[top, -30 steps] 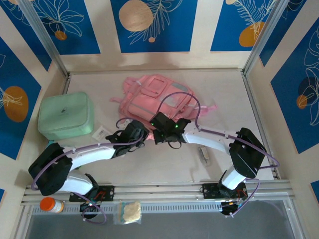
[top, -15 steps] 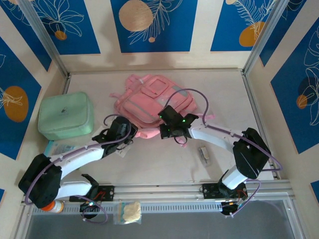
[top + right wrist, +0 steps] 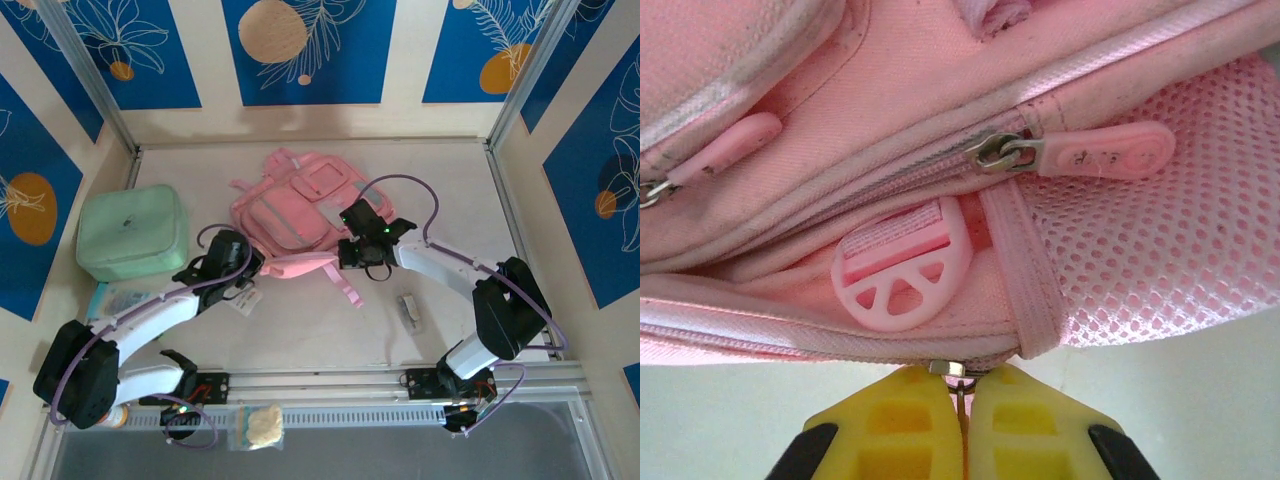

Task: Pack books, pencil case, and school supplies into a backpack

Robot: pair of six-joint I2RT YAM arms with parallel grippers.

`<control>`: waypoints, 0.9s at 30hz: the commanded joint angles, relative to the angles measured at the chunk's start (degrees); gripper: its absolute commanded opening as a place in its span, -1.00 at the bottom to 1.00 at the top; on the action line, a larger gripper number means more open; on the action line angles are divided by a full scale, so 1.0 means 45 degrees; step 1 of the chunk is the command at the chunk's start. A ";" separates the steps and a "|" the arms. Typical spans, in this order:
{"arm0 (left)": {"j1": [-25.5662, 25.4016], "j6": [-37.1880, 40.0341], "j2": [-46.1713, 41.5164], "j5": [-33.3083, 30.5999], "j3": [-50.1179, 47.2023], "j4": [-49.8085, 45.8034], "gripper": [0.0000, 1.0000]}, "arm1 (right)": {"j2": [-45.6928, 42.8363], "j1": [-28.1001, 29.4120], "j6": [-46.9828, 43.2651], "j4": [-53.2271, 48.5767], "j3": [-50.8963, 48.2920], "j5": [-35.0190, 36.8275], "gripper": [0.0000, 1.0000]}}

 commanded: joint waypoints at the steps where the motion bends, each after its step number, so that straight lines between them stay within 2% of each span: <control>1: 0.0592 0.1138 -0.0073 -0.1069 0.0438 -0.1136 -1.00 | -0.0316 -0.0109 0.0060 -0.1488 0.0149 0.0070 -0.96; 3: 0.0578 0.1842 -0.0344 -0.0876 0.0575 -0.1242 -0.57 | -0.0678 -0.0119 0.0001 -0.1417 0.0133 -0.0397 -0.79; 4: 0.0588 0.2177 -0.0575 -0.0810 0.0545 -0.1328 -0.47 | -0.1011 -0.0129 -0.0029 -0.1337 0.0044 -0.0573 -0.68; 8: 0.0469 0.2642 -0.1614 -0.0469 0.0543 -0.1787 -0.29 | -0.2030 -0.0563 0.0220 -0.0977 -0.0291 -0.1698 -0.31; 10: 0.0270 0.2794 -0.1938 -0.0475 0.0732 -0.2117 -0.22 | -0.2043 -0.1036 0.0472 -0.1007 -0.0245 -0.2341 -0.23; 15: -0.0857 0.3057 -0.1399 -0.0354 0.1702 -0.1689 -0.15 | -0.1278 -0.1704 0.0794 -0.1311 0.0372 -0.2350 -0.15; 23: -0.2948 0.3106 0.2033 -0.0115 0.3630 -0.0012 -0.13 | 0.0730 -0.2785 0.2296 -0.1219 0.1879 -0.2742 0.01; 27: -0.3556 0.3295 0.3664 -0.0140 0.4546 0.0274 -0.13 | 0.1709 -0.3318 0.3274 -0.0794 0.2433 -0.3189 0.08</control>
